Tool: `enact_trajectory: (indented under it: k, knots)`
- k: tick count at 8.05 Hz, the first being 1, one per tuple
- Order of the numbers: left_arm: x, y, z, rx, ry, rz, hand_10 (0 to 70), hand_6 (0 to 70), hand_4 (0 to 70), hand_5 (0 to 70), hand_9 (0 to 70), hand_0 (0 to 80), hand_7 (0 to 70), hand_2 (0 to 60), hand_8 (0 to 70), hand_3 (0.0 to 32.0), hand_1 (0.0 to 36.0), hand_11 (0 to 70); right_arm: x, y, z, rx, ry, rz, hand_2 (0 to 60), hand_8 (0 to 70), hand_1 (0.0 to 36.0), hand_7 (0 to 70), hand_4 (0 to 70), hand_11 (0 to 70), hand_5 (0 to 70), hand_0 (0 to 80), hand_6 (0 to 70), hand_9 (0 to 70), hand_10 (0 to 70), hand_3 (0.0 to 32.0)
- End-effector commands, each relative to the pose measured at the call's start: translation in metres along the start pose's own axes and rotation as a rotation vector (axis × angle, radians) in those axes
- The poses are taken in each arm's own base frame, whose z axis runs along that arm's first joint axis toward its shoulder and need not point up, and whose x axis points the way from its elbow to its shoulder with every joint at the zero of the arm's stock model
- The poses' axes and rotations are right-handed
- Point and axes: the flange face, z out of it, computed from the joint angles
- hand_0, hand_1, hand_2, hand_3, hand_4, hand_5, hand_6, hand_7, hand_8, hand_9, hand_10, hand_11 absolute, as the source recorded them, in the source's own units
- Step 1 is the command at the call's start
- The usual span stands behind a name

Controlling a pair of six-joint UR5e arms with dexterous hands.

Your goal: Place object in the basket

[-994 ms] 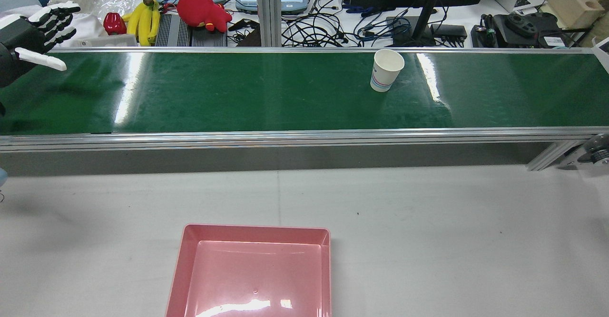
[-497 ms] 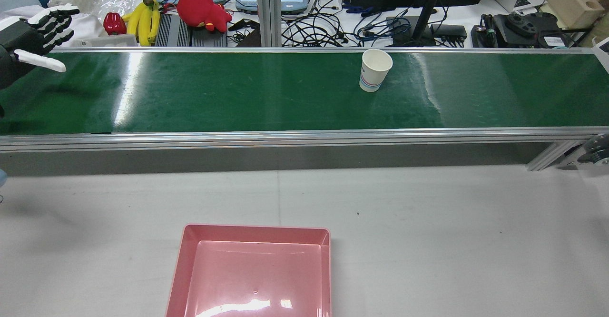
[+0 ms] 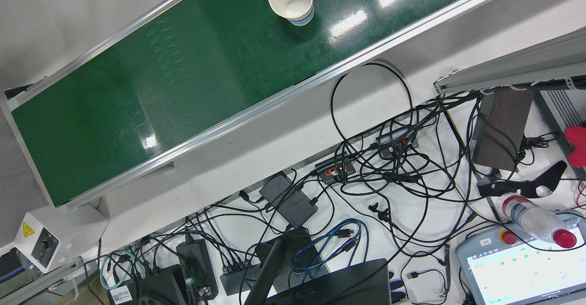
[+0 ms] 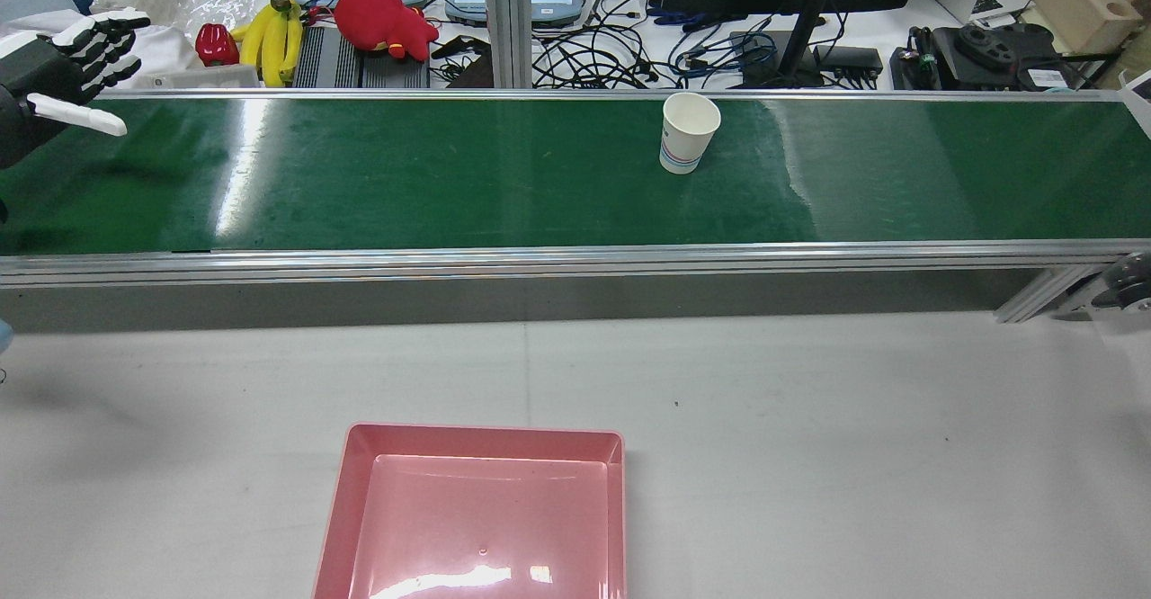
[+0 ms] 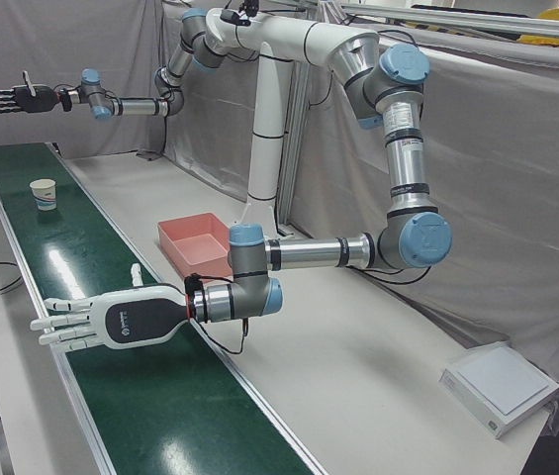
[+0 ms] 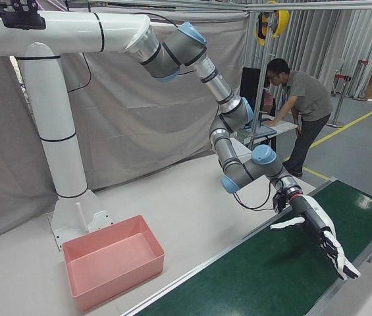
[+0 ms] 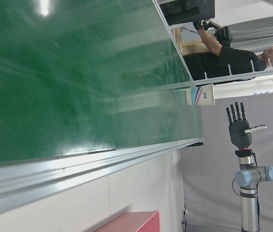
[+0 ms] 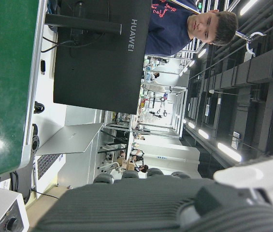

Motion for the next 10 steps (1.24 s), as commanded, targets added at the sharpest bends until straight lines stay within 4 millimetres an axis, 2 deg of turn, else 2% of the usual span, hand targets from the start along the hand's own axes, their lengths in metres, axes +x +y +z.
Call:
enact_trajectory:
  k: [1,2,8,10]
  knots:
    - [-0.0005,0.0014,0.0011,-0.002,0.000,-0.003,2.4,0.1,0.4,23.8,0.0,56.0,0.0,0.0,0.0,4.0,13.6,5.6,0.0002,0.0001,0.0002,-0.001,0.000,0.000,0.0,0.0,0.0,0.0,0.0,0.0,0.0,0.0,0.0,0.0,0.0,0.0]
    - [-0.0004,0.0022,0.0019,-0.004,-0.001,-0.001,2.5,0.2,1.0,24.1,0.0,56.1,0.0,0.0,0.0,3.2,13.6,5.8,0.0002,0.0002,0.0002,-0.001,0.000,0.001,0.0,0.0,0.0,0.0,0.0,0.0,0.0,0.0,0.0,0.0,0.0,0.0]
    - [-0.0014,-0.0009,0.0000,0.004,-0.002,0.004,2.5,0.2,0.2,24.0,0.0,55.7,0.0,0.0,0.0,4.0,13.4,5.8,0.0002,0.0000,0.0000,0.000,0.000,0.000,0.0,0.0,0.0,0.0,0.0,0.0,0.0,0.0,0.0,0.0,0.0,0.0]
    - [-0.0012,-0.0001,0.0008,0.003,-0.002,0.005,2.6,0.4,1.3,24.3,0.0,56.2,0.0,0.0,0.0,3.0,13.6,5.9,0.0002,0.0000,0.0000,0.000,0.000,0.001,0.0,0.0,0.0,0.0,0.0,0.0,0.0,0.0,0.0,0.0,0.0,0.0]
